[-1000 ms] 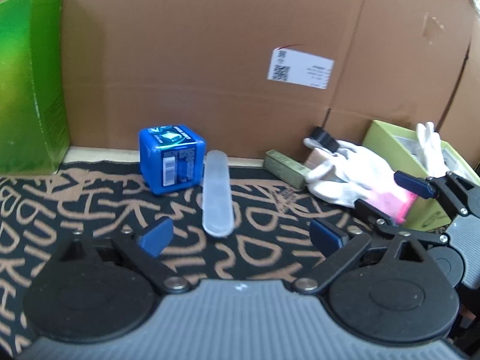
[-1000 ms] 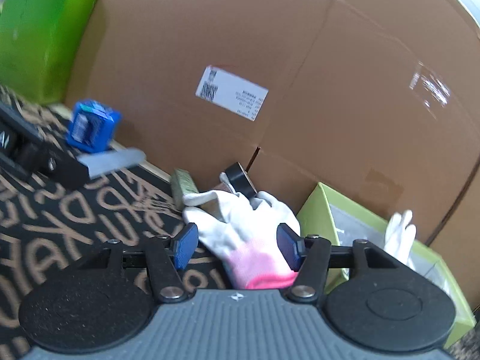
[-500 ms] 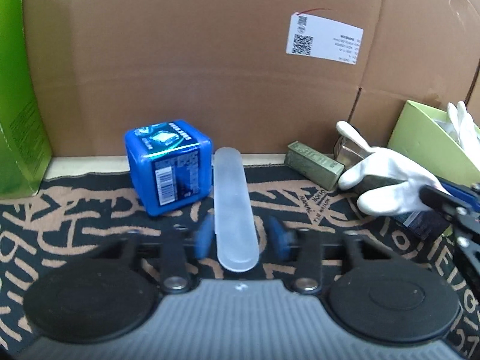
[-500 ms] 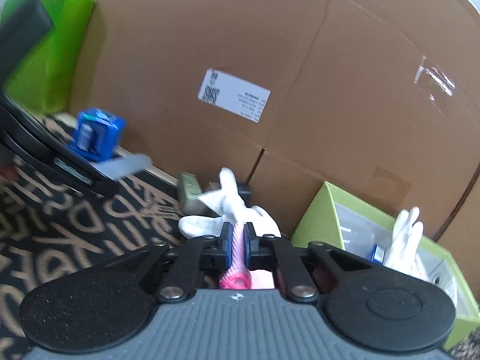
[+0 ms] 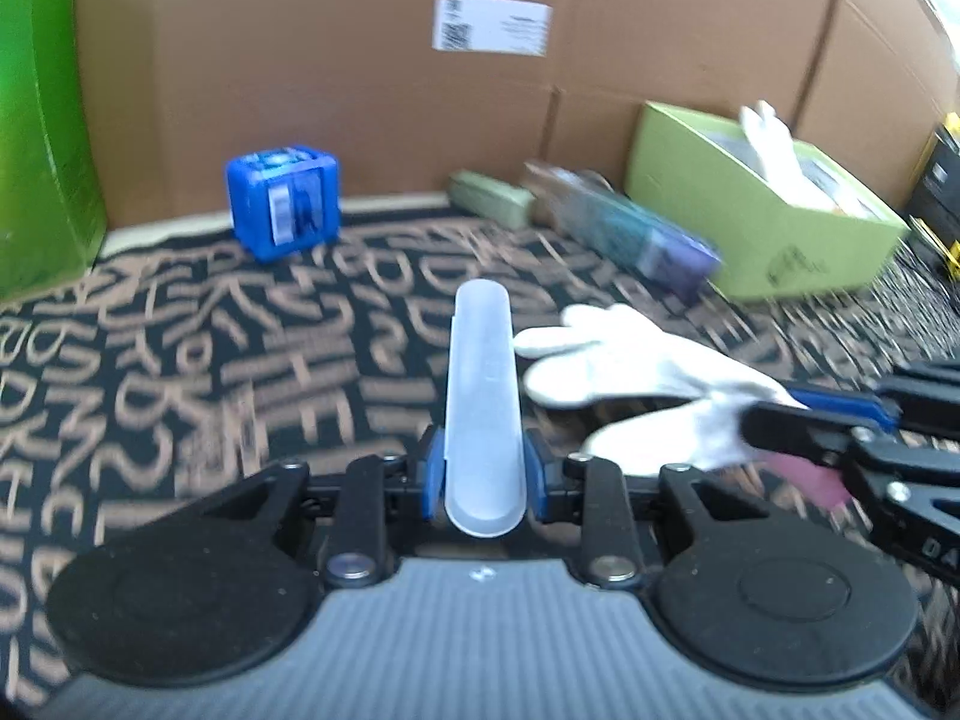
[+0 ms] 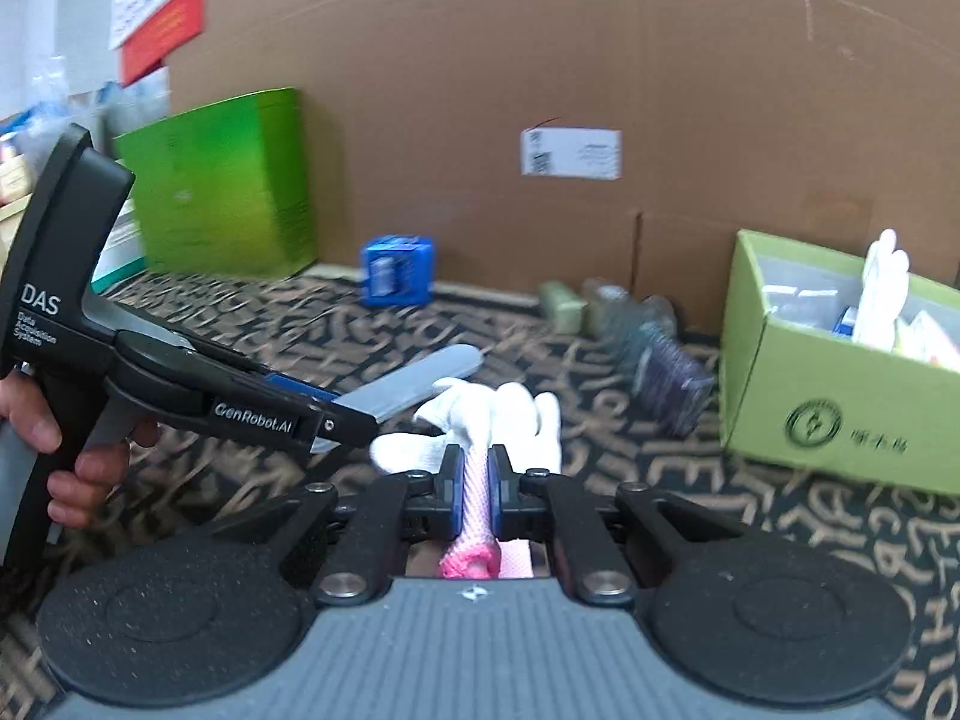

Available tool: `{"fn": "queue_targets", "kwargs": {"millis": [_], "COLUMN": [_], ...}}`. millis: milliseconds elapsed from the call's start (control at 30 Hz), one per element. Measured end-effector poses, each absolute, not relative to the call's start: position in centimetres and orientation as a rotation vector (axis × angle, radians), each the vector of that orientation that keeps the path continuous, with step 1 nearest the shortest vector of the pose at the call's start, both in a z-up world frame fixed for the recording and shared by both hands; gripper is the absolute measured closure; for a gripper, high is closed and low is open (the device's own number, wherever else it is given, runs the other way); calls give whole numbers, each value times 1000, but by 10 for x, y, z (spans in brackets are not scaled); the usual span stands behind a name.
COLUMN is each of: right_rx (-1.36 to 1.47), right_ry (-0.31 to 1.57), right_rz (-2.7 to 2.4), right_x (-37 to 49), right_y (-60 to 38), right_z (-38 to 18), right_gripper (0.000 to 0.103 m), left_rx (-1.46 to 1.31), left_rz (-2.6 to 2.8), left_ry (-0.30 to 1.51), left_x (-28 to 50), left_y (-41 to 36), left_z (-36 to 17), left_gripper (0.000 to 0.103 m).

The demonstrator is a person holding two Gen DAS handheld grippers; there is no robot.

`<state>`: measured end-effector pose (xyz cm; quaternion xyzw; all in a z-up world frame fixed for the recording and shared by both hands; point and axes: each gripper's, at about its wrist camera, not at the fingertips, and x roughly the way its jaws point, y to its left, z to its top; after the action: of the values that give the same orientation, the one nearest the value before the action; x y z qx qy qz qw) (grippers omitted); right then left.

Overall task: Organize objects
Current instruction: 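Grasp the clear plastic case with the left tool while the right tool grasps the white-pink glove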

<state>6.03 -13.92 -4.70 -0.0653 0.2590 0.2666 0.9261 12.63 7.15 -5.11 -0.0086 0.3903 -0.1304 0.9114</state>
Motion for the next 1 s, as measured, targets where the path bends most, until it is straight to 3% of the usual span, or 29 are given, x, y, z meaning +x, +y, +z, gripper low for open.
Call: {"fn": "queue_targets", "kwargs": {"millis": [33,100,167,200,433,567,600,667,733,800,867,900,1000], "right_rx": [-149,-172,-181,-184,-76,-69,-72,-106,-102,-81,-76,-64,-25], "right_ry": [530,512,499,489,597,626,634,617,612,601,574,562,527], "right_rz": [561,566,536,524,570,587,592,583,583,575,552,543,521], "right_x": [58,56,60,62,84,86,86,82,79,77,73,70,66], "right_y": [-139,-137,-140,-141,-152,-142,-140,-140,-145,-153,-159,-164,-177], "right_z": [-48,-49,-50,-51,-65,-74,-77,-77,-75,-71,-66,-63,-55], "right_gripper": [90,71,33,31,31,34,39,66,86,89,90,90,90], "left_rx": [-14,-2,21,28,41,43,45,54,59,70,88,92,90], "left_rz": [-271,-262,-241,-237,-217,-216,-218,-219,-220,-216,-216,-223,-232], "left_ry": [800,781,765,763,796,798,801,803,809,808,805,804,813], "left_x": [121,119,122,121,142,144,144,143,143,142,142,141,142], "left_y": [70,66,65,64,55,53,53,52,51,48,45,44,42], "left_z": [-50,-46,-45,-45,-55,-56,-55,-55,-56,-57,-57,-57,-55], "left_gripper": [75,69,67,66,58,60,60,58,49,48,51,61,76]}}
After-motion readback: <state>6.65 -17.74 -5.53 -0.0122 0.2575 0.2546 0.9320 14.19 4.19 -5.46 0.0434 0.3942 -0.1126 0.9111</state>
